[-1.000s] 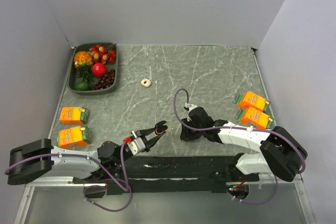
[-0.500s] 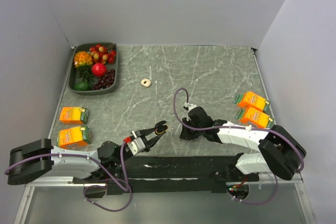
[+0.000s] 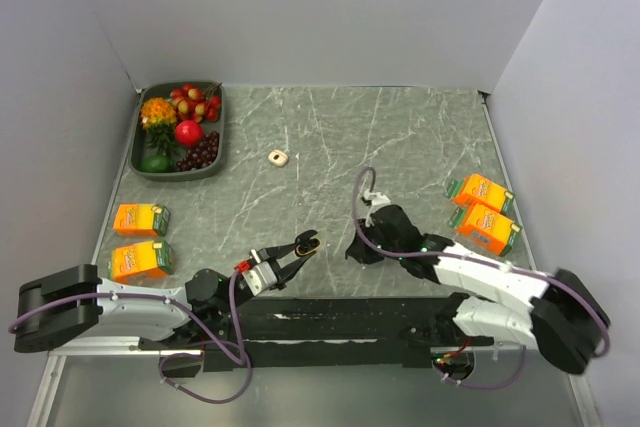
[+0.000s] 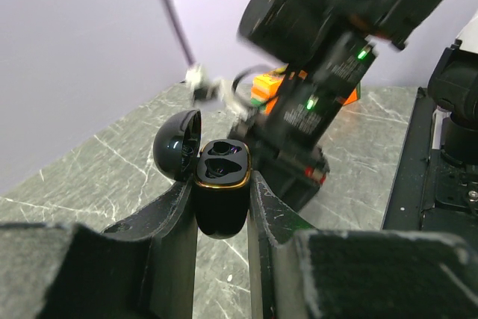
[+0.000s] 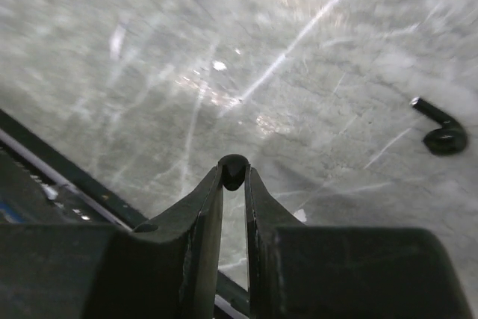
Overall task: Insert the wireless bluetooth earbuds into the charging case
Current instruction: Pick up the earbud from the center of the board.
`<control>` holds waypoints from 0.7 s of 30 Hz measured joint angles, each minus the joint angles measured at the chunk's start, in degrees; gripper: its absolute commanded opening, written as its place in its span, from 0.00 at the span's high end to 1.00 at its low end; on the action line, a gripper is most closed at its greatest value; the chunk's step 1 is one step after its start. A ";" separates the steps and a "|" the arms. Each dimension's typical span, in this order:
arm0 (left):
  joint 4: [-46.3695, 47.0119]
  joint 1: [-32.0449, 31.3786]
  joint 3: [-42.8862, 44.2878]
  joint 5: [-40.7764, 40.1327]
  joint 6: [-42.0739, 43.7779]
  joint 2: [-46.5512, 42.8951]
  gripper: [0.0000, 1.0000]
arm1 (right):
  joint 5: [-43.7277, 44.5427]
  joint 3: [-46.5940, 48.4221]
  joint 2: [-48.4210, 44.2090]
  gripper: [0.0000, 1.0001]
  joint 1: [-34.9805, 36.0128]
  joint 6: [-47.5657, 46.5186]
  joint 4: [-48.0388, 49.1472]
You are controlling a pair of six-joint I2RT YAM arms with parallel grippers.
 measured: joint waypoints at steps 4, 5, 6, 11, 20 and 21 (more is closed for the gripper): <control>0.00 0.00 0.00 -0.04 0.02 0.00 0.99 | 2.56 -1.53 -12.02 1.00 0.02 -0.24 0.00; 0.00 0.00 0.00 -0.07 0.00 0.02 0.99 | 3.30 -1.53 -14.62 1.00 0.00 -0.42 0.15; 0.00 0.00 0.00 -0.22 0.02 0.09 0.99 | 4.39 -1.51 -18.16 1.00 0.02 -0.90 0.66; 0.17 -0.02 0.07 -1.38 0.04 2.14 0.99 | 7.76 -1.46 -28.30 1.00 0.02 -3.58 2.80; 0.11 0.20 2.60 -3.74 -0.17 9.33 0.99 | 8.44 -6.80 -40.26 1.00 0.59 -9.35 11.58; 0.11 0.33 2.95 -4.09 -0.28 9.90 0.99 | 8.44 -7.19 -40.87 1.00 0.81 -9.88 12.33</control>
